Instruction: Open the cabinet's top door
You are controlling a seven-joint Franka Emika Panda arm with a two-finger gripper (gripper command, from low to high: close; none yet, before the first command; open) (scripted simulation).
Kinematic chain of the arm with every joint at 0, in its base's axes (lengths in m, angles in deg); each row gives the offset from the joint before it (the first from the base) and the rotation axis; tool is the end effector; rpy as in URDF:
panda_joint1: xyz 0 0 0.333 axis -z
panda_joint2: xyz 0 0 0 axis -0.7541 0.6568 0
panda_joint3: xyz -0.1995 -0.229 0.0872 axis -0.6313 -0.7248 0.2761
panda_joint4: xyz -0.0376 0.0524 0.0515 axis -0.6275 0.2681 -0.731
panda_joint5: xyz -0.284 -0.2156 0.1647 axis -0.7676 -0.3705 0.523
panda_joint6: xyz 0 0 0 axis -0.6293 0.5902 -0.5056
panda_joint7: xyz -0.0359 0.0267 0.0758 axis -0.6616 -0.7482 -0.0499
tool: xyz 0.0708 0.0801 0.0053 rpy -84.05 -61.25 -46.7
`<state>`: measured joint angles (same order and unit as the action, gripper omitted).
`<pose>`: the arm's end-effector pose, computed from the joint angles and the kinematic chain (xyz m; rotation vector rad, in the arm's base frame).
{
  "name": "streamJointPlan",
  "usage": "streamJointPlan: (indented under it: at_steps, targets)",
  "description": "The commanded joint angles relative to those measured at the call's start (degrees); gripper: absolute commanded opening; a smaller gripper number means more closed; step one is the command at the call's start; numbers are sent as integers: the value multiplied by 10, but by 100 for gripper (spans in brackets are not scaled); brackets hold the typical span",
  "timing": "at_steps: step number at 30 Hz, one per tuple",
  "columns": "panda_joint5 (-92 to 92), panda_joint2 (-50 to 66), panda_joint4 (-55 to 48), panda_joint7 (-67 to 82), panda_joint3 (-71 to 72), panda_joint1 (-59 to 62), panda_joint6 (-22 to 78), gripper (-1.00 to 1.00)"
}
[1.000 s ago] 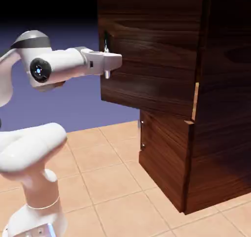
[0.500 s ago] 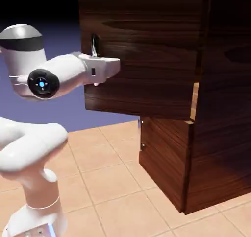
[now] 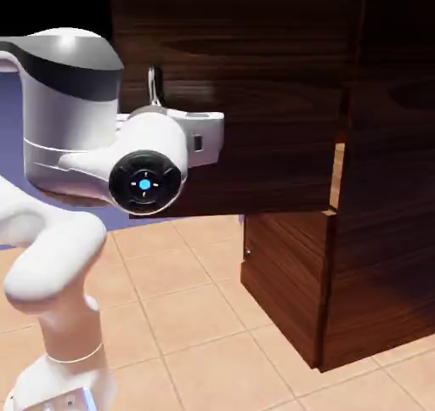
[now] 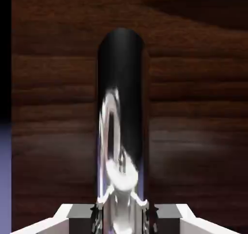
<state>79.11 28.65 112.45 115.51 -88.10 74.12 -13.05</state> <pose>0.1475 -0.2080 0.5947 -1.5640 -0.4488 -0.7885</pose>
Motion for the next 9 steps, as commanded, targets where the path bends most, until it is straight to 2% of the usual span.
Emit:
streamJointPlan:
  at_steps: [1, 7, 8, 9]
  targets:
    - [-9, 21, -21, 10, -18, -19, 17, -100]
    - [-49, 132, -138, 66, -120, -130, 118, -100]
    - [-49, 132, -138, 66, -120, -130, 118, 100]
    - [-49, 132, -138, 66, -120, -130, 118, 100]
